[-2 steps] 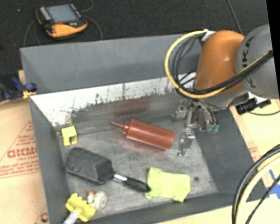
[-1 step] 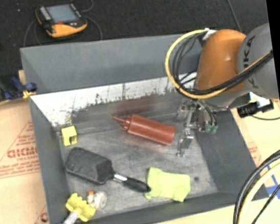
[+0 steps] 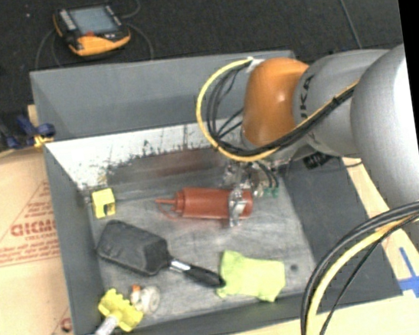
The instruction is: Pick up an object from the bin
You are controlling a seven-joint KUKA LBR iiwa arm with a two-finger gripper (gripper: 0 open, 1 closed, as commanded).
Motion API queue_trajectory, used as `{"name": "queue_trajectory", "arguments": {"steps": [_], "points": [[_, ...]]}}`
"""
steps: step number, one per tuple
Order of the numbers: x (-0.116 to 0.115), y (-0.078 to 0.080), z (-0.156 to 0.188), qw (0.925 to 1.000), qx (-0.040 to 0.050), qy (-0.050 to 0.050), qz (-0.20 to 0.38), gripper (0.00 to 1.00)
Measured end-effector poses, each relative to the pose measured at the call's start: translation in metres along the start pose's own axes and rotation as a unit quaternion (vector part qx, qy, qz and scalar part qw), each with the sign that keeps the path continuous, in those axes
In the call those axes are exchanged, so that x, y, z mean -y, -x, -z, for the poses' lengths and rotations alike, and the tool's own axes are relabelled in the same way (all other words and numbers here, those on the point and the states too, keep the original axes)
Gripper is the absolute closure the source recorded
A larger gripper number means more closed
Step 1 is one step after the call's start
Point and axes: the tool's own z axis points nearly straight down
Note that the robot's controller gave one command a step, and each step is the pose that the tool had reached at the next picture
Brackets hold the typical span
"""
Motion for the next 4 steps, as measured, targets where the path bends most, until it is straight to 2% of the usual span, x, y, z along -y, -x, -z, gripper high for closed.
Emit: {"name": "queue_trajectory", "arguments": {"steps": [1,2,3,4], "points": [[0.0,0.0,0.0,1.0,0.0001,0.0,0.0,1.0],[0.038,-0.084,0.02,0.9997,-0.0003,0.001,-0.025,1.0],[0.038,-0.084,0.02,0.9997,-0.0003,0.001,-0.025,1.0],[0.033,-0.071,0.09,0.9998,0.0003,0.001,-0.018,1.0]]}}
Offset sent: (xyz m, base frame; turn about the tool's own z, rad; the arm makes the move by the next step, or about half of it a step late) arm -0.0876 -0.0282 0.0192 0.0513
